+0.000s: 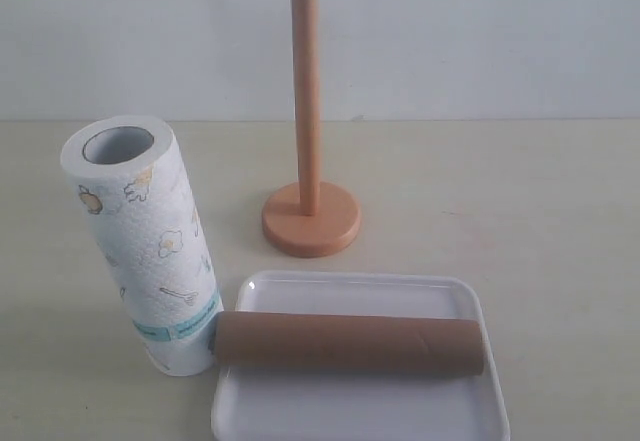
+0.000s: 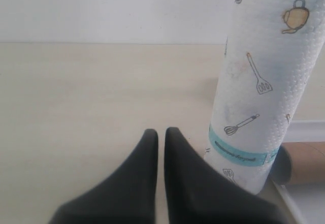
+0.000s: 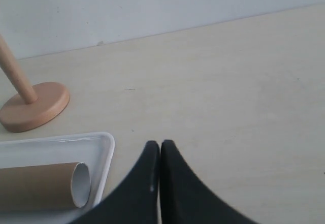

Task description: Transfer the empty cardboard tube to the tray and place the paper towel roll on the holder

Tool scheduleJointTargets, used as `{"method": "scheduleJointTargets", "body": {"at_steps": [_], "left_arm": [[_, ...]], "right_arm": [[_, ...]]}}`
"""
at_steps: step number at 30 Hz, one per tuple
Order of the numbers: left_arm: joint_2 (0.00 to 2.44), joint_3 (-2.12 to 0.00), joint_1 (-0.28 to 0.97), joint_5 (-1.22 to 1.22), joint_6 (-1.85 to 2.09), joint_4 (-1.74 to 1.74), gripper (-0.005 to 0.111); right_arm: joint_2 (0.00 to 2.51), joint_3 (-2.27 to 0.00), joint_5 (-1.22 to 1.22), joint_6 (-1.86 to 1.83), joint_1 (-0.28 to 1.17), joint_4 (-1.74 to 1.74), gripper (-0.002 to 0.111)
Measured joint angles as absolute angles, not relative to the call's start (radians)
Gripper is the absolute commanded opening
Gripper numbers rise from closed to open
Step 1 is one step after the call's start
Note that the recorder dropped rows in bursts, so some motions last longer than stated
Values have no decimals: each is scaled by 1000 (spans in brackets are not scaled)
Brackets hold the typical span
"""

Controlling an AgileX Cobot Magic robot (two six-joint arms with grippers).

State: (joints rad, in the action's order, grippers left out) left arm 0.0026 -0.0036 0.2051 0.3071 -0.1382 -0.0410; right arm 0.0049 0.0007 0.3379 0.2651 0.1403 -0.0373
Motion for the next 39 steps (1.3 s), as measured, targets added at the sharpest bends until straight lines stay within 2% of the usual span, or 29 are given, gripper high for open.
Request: {"method": "scheduleJointTargets", "body": {"at_steps": [14,19,25,34,39], "left_arm": [[3,-17,205,315,-168,0,4],[0,-298,205,313,-255,74,4],[-1,-419,205,279,-265,118,4],[-1,-435,205,196,-266,120,4],[-1,-435,205,0,-243,112,4]], "right_arm": [[5,1,338,265,140,-37,0],[5,1,338,265,140,-37,0],[5,1,338,265,140,-37,0],[5,1,338,265,140,-37,0],[5,1,338,265,140,-37,0]]}}
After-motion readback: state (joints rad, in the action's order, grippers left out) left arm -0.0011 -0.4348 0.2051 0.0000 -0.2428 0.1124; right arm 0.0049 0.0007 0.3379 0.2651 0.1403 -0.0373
